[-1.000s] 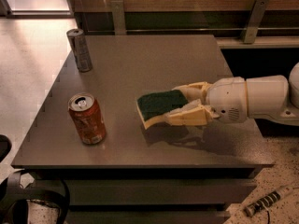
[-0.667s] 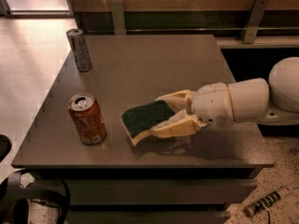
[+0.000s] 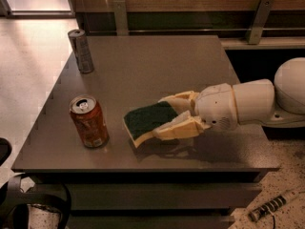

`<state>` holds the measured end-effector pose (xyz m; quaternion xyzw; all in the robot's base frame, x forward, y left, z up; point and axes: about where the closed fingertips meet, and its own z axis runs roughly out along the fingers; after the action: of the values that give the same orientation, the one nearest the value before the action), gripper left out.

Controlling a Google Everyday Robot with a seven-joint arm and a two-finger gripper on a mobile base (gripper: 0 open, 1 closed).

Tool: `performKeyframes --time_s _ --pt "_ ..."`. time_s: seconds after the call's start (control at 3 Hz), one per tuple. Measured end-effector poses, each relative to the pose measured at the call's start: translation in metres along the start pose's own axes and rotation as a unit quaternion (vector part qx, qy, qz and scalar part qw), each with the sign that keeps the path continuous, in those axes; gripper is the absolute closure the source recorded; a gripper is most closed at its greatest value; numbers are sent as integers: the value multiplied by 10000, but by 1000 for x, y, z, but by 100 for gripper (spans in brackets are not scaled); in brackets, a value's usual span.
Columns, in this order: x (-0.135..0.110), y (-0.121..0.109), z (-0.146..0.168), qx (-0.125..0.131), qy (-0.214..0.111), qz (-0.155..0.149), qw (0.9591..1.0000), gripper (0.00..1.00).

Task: Move sponge near coke can

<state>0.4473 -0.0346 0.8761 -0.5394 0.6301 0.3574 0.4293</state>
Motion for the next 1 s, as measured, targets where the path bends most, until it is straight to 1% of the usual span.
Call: performKeyframes --time_s 0.67,1.0 --pt "-2 2 3 -33 9 -23 10000 5" --pt "-3 2 4 -42 12 -29 10000 0"
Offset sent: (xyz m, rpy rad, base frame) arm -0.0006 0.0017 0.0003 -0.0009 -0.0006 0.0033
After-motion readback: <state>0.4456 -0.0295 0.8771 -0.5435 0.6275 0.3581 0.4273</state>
